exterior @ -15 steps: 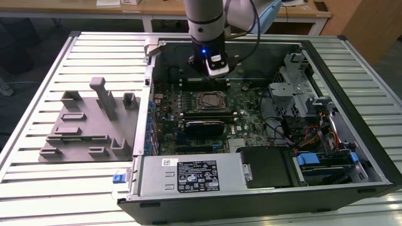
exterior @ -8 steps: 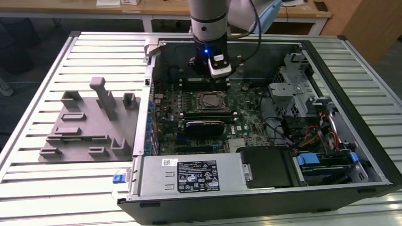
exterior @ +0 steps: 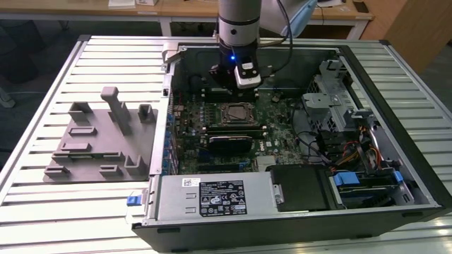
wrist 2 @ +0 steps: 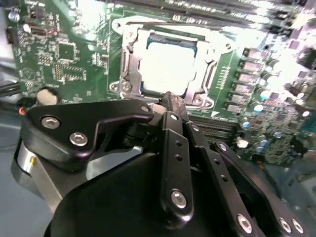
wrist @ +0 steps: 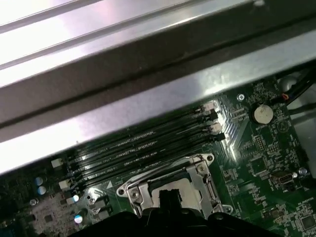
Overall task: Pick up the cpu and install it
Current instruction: 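Install the first cpu locking lever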
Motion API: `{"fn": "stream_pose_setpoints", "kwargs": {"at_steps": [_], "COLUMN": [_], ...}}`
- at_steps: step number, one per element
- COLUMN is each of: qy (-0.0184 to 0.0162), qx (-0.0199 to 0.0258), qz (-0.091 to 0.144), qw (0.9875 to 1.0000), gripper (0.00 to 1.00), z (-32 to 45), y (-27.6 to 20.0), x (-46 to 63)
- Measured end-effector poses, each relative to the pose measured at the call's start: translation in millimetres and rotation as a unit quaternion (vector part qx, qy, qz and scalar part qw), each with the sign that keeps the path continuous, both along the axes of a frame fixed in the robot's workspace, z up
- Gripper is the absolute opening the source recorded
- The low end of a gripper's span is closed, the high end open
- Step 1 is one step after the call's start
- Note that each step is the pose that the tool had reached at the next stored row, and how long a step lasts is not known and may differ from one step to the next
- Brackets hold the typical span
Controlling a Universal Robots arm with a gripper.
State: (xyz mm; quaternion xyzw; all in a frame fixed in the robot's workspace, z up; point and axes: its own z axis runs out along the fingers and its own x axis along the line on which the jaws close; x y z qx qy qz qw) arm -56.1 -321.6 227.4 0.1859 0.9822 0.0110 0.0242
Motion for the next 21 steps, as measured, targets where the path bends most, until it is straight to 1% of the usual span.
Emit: {"fn": "stream_pose_setpoints", "kwargs": {"at_steps": [2, 7, 9, 13, 19, 21], "qy": [0.0045, 0.0118, 0.0125, 0.0125, 0.0125, 0.0126], "qx": [-0.0017, -0.0045, -0.0055, -0.0058, -0.0058, -0.0059], "qz": [0.000, 0.000, 0.000, 0.000, 0.000, 0.000], "qw": [1.0000, 0.9999, 0.9999, 0.9999, 0.9999, 0.9999], "gripper": [0.11, 0.11, 0.11, 0.11, 0.11, 0.11], "z": [-0.5, -1.5, -1.8, -2.1, -2.1, -0.6], "y": [-3.6, -15.7, -18.9, -22.4, -22.7, -22.8], "x": [0.8, 2.1, 2.3, 2.3, 2.3, 2.3]}}
